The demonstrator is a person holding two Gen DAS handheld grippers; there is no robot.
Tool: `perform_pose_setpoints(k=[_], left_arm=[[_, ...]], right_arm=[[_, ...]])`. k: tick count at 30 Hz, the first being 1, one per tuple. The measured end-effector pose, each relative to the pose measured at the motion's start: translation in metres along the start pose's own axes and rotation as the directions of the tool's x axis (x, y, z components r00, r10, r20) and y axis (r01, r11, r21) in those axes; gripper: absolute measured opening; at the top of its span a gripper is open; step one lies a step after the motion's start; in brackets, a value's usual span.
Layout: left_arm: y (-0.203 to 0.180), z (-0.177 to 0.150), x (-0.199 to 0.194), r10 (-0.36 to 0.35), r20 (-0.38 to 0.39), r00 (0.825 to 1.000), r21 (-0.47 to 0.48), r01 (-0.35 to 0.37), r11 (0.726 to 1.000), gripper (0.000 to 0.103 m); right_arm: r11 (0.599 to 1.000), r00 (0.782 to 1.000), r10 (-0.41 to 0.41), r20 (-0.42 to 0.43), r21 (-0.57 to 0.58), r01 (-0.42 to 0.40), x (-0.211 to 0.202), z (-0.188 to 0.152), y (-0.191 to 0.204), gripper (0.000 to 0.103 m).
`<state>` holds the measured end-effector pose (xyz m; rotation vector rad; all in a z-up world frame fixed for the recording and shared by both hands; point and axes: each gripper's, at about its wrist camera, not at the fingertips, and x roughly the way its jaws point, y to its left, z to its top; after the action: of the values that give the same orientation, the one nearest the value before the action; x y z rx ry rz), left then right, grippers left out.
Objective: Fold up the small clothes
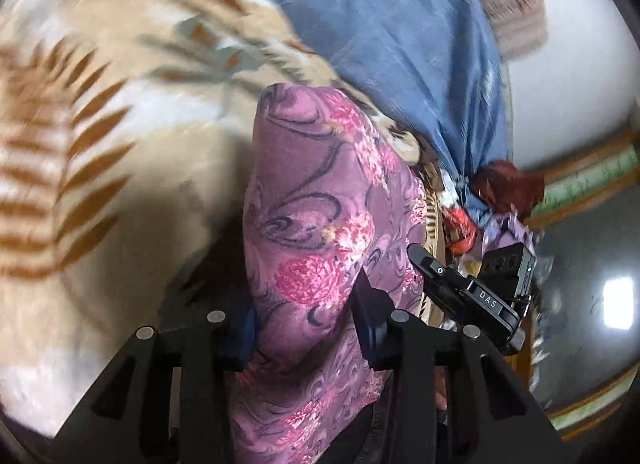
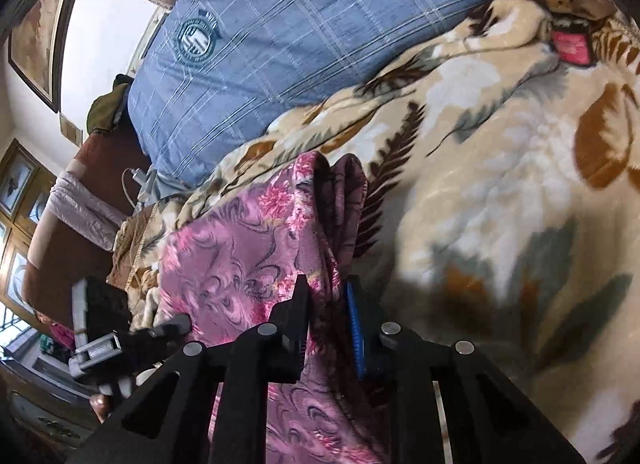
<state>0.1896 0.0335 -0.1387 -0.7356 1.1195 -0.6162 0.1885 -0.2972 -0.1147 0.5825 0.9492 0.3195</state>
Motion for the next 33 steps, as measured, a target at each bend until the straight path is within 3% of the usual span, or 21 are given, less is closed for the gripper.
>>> perform_pose_setpoints(k=[2, 4, 7, 10, 12, 14, 17, 19, 22, 24, 25, 27, 30, 33], left_arm=[[0.014, 0.002, 0.005, 0.000, -0.014, 1.000, -0.040, -0.001, 0.999, 0.042], [0.030, 0.009, 0.016, -0.004, -0.053, 0.999, -0.075, 0.000, 0.997, 0.050], [0.029, 0.008, 0.014, -0.020, -0.053, 0.998, -0.057, 0.016, 0.998, 0.053], [0.027, 0.003, 0.015, -0.013, -0.042, 0.999, -0.016, 0.012, 1.000, 0.054], [0.031, 0.004, 0.018, -0.042, -0.048, 0.998, -0.036, 0.040, 0.999, 0.054], [0.038, 0.005, 0.018, -0.080, -0.053, 0.995, -0.066, 0.077, 0.995, 0.054], [0.040, 0.003, 0.016, -0.082, -0.044, 0.996, -0.057, 0.079, 0.995, 0.050], [0.037, 0.001, 0.015, -0.078, -0.037, 0.996, -0.041, 0.076, 0.996, 0.046], [0.036, 0.001, 0.015, -0.070, -0.033, 0.997, -0.036, 0.069, 0.997, 0.046], [0.039, 0.001, 0.015, -0.078, -0.031, 0.996, -0.043, 0.076, 0.996, 0.047], [0.040, 0.001, 0.015, -0.074, -0.030, 0.997, -0.044, 0.072, 0.996, 0.049], [0.042, 0.001, 0.015, -0.076, -0.031, 0.997, -0.048, 0.075, 0.996, 0.051], [0.044, 0.001, 0.016, -0.087, -0.032, 0.996, -0.058, 0.085, 0.995, 0.052], [0.044, 0.000, 0.015, -0.089, -0.034, 0.996, -0.058, 0.087, 0.995, 0.052]], right_arm=[[1.000, 0.999, 0.014, -0.029, 0.011, -0.014, 0.013, 0.002, 0.000, 0.026], [0.999, 0.998, -0.046, -0.051, 0.012, 0.047, 0.027, 0.006, -0.005, 0.039], [0.998, 0.993, -0.006, -0.118, 0.069, 0.014, 0.038, 0.005, -0.020, 0.057], [0.987, 0.981, 0.113, -0.157, 0.133, -0.092, 0.040, -0.001, -0.034, 0.057], [0.981, 0.975, 0.135, -0.178, 0.164, -0.106, 0.049, 0.000, -0.043, 0.051], [0.968, 0.974, 0.174, -0.145, 0.205, -0.143, 0.052, 0.008, -0.051, 0.050], [0.970, 0.975, 0.170, -0.142, 0.199, -0.140, 0.056, 0.014, -0.051, 0.048], [0.982, 0.973, 0.146, -0.177, 0.148, -0.121, 0.061, 0.014, -0.039, 0.031], [0.995, 0.979, 0.077, -0.187, 0.077, -0.063, 0.057, 0.010, -0.025, 0.027], [1.000, 0.987, -0.022, -0.159, -0.018, 0.019, 0.050, 0.011, -0.009, 0.032], [0.996, 0.987, -0.082, -0.142, -0.058, 0.074, 0.048, 0.012, -0.002, 0.043], [0.983, 0.977, -0.168, -0.132, -0.091, 0.157, 0.049, 0.016, 0.005, 0.054], [0.990, 0.974, -0.139, -0.181, -0.013, 0.139, 0.057, 0.019, -0.010, 0.055], [0.993, 0.985, -0.063, -0.162, 0.090, 0.078, 0.043, 0.011, -0.024, 0.055]])
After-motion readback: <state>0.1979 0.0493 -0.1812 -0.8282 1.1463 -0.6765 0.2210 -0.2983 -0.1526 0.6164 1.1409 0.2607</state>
